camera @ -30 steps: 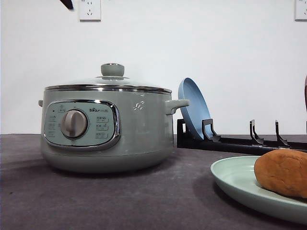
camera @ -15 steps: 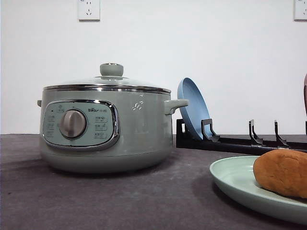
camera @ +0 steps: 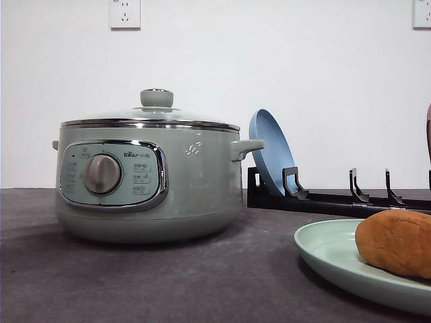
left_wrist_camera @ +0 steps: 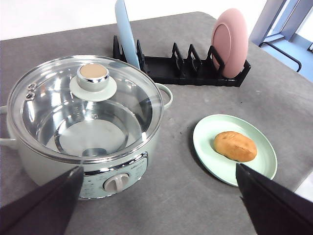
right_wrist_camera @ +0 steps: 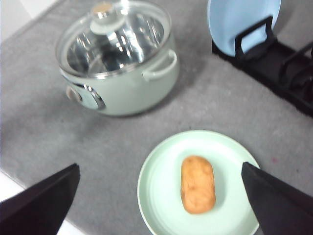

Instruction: Transfer potato from steamer to green plate

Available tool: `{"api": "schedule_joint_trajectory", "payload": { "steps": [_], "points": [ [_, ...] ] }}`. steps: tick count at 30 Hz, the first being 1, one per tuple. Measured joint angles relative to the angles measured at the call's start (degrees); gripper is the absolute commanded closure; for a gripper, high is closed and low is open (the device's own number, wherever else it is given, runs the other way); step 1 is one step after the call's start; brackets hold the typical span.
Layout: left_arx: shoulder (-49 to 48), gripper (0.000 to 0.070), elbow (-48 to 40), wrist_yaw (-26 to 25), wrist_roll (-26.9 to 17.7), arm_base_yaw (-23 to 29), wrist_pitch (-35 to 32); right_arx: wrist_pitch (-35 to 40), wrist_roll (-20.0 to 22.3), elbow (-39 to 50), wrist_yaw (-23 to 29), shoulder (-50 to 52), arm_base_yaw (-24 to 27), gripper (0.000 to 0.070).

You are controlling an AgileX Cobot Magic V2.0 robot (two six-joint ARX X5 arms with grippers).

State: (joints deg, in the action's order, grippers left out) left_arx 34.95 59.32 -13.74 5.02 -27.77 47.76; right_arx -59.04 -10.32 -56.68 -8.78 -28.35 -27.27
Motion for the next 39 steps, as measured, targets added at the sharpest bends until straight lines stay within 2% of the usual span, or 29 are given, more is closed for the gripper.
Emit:
{"api": "schedule_joint_trajectory", "payload": {
  "steps": [8, 9, 10, 11, 12, 13, 14, 39],
  "points": [
    [0.0, 0.0076, 0.0, 0.0, 0.4, 0.0, 0.0, 1.0, 0.0, 3.7, -0.2, 0.2, 0.0, 0.0029],
    [0.0, 0.0095, 0.0, 0.0, 0.4, 0.0, 0.0, 1.7, -0.1, 3.7, -0.2, 0.2, 0.0, 0.0029],
    [0.0, 0.0147, 0.0, 0.0, 0.4, 0.0, 0.0, 2.4, -0.1, 3.7, -0.2, 0.3, 0.0, 0.0032],
    [0.0, 0.0273, 0.0, 0.0, 0.4, 0.0, 0.0, 3.0, -0.1, 3.7, -0.2, 0.3, 0.0, 0.0082],
    [0.0, 0.0505, 0.0, 0.0, 0.4, 0.0, 0.0, 3.5, -0.1, 3.7, -0.2, 0.3, 0.0, 0.0276],
    [0.0, 0.0656, 0.0, 0.0, 0.4, 0.0, 0.0, 4.0, -0.3, 3.7, -0.2, 0.3, 0.0, 0.0567],
    [0.0, 0.0685, 0.0, 0.0, 0.4, 0.0, 0.1, 4.4, -0.4, 3.7, -0.2, 0.3, 0.0, 0.0685],
    [-0.2, 0.0700, -0.1, 0.0, 0.5, 0.1, 1.0, 5.8, -0.6, 3.7, -0.2, 0.3, 0.0, 0.0696]
  ]
}}
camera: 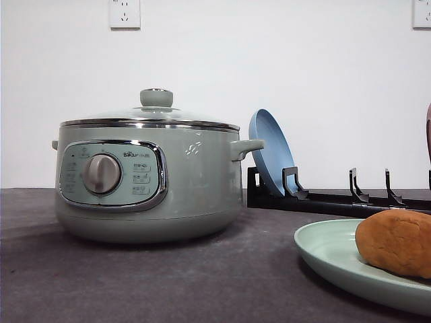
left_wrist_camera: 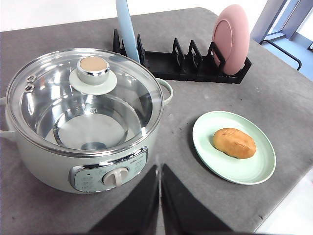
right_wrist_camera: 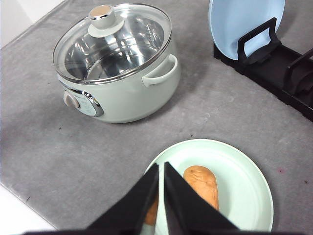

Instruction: Transfer potato from steamer to green plate

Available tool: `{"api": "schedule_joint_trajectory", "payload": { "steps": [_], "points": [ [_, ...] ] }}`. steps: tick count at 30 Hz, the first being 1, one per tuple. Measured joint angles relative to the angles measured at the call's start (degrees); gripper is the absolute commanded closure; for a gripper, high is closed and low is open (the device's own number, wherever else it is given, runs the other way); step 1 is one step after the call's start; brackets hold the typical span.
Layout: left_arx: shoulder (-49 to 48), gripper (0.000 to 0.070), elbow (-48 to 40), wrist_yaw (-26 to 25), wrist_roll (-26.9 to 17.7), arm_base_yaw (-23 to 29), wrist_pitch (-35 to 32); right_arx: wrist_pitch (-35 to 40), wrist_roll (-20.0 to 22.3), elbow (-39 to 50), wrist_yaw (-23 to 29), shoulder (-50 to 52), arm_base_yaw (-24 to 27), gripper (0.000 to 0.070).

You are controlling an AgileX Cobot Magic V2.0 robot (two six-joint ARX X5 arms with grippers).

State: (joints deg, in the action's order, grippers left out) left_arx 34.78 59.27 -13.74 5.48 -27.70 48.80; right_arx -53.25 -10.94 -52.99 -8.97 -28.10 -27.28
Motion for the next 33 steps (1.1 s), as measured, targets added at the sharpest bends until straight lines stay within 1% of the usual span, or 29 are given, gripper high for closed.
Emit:
{"api": "schedule_joint_trajectory", "payload": {
  "steps": [3, 5, 7, 9, 13, 17, 20, 25, 29, 33],
  "points": [
    [-0.8, 0.0700, -0.8, -0.1, 0.0, 1.3, -1.1, 0.0, 0.0, 0.0, 0.0, 0.0, 0.0, 0.0696],
    [-1.9, 0.0700, -2.7, -0.1, 0.0, 3.6, -3.0, 0.0, 0.0, 0.0, 0.0, 0.0, 0.0, 0.0696],
    [-3.8, 0.0700, -6.3, -0.1, 0.0, 6.8, -6.6, 0.0, 0.0, 0.0, 0.0, 0.0, 0.0, 0.0696],
    [-5.9, 0.0700, -10.9, -0.1, 0.0, 10.5, -10.6, 0.0, 0.0, 0.0, 0.0, 0.0, 0.0, 0.0696],
    [-12.1, 0.0700, -22.8, -0.1, 0.0, 17.5, -17.7, 0.0, 0.0, 0.0, 0.0, 0.0, 0.0, 0.0696],
    [-18.9, 0.0700, -33.9, -0.1, -0.2, 21.6, -21.4, 0.0, 0.0, 0.0, 0.0, 0.0, 0.0, 0.0696],
    [-22.7, 0.0700, -40.6, 0.6, -0.9, 23.4, -24.2, 0.0, 0.0, 0.0, 0.0, 0.0, 0.0, 0.0696],
    [-27.6, 0.0700, -49.7, 4.4, -1.5, 25.3, -30.8, 0.0, 0.0, 0.0, 0.0, 0.0, 0.0, 0.0695],
    [-30.4, 0.0700, -53.2, 6.7, -1.4, 26.1, -34.1, 0.0, 0.0, 0.0, 0.0, 0.0, 0.0, 0.0696],
    [-32.3, 0.0700, -55.1, 10.9, -1.1, 26.4, -36.0, 0.0, 0.0, 0.0, 0.0, 0.0, 0.0, 0.0696]
  ]
}}
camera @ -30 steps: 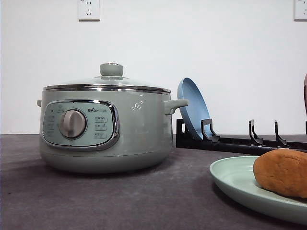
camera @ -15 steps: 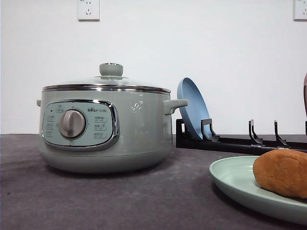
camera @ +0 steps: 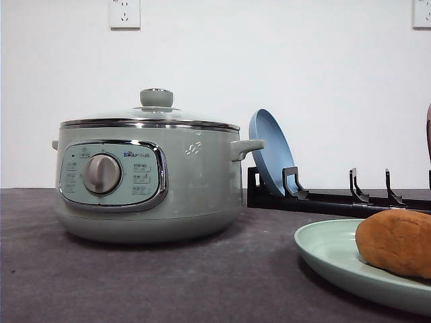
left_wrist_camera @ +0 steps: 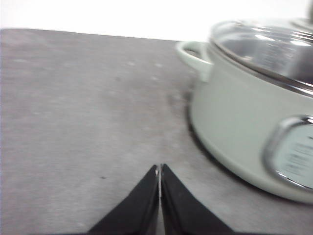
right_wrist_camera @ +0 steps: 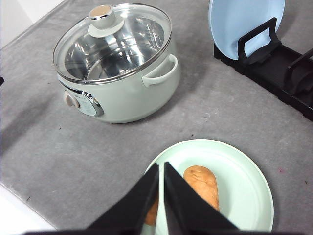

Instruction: Transfer potato from steamer to green plate

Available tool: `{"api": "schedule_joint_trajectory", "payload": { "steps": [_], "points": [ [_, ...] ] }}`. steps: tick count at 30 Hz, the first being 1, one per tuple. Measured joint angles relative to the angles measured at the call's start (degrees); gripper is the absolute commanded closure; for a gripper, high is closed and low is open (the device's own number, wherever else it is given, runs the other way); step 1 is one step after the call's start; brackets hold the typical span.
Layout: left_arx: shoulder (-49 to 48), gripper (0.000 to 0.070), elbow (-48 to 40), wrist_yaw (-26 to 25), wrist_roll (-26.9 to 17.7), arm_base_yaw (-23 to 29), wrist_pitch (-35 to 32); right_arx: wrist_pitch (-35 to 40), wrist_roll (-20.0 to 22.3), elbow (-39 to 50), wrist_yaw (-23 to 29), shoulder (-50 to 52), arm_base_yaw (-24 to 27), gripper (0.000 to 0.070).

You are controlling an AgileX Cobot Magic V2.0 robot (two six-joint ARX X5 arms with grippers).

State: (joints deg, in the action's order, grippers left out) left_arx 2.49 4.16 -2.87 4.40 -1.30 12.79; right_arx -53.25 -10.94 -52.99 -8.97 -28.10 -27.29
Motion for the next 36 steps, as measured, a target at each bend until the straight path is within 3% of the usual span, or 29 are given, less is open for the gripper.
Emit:
{"api": "schedule_joint_trajectory", "payload": {
  "steps": [36],
  "points": [
    [-2.3, 0.0700, -2.3, 1.2, 0.8, 0.0, -2.5, 0.0, 0.0, 0.0, 0.0, 0.0, 0.0, 0.0696]
  ]
}}
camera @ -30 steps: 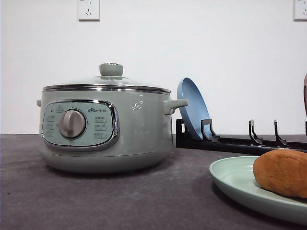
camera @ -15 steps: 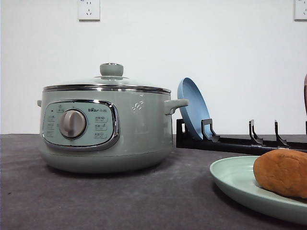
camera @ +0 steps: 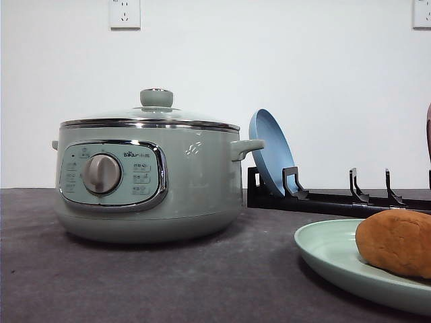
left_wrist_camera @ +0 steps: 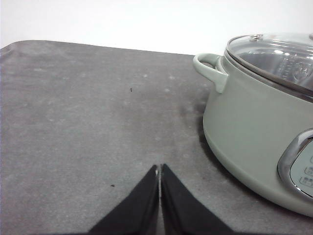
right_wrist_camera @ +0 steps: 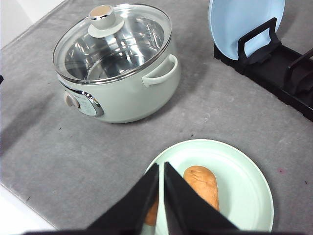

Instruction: Transfer potato from steamer to green plate

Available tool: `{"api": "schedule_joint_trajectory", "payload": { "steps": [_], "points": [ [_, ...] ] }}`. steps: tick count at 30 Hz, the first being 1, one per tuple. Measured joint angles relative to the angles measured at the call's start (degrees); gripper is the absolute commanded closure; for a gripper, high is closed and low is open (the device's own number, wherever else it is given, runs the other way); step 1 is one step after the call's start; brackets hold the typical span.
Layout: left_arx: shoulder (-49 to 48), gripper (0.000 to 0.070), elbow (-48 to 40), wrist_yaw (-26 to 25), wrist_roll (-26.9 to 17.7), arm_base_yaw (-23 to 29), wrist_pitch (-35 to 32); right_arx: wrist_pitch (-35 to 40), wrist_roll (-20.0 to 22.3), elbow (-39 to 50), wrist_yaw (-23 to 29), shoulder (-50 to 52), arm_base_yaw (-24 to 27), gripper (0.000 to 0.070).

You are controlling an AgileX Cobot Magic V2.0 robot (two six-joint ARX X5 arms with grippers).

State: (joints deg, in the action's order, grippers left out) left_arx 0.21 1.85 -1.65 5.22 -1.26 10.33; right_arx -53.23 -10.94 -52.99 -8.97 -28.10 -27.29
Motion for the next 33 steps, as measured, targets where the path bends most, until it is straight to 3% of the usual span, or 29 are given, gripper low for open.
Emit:
{"api": "schedule_joint_trajectory", "payload": {
  "steps": [8, 12, 16, 25, 33],
  "points": [
    [0.0, 0.0700, 0.0, 0.0, 0.0, 0.0, 0.0, 0.1, 0.0, 0.0, 0.1, 0.1, 0.6, 0.0696],
    [0.0, 0.0700, 0.0, 0.0, 0.0, 0.0, 0.0, 4.6, 0.3, 2.9, 0.0, 2.5, 5.4, 0.0696],
    [0.0, 0.0700, 0.0, 0.0, 0.0, 0.0, 0.0, 14.0, 1.6, 12.8, 0.7, 8.8, 11.9, 0.0696],
    [0.0, 0.0700, 0.0, 0.0, 0.0, 0.0, 0.0, 38.1, 12.0, 37.9, 2.2, 21.7, 24.8, 0.0696],
    [0.0, 0.0700, 0.0, 0.0, 0.0, 0.0, 0.0, 41.2, 13.2, 48.8, 2.8, 25.9, 29.9, 0.0696]
  ]
}}
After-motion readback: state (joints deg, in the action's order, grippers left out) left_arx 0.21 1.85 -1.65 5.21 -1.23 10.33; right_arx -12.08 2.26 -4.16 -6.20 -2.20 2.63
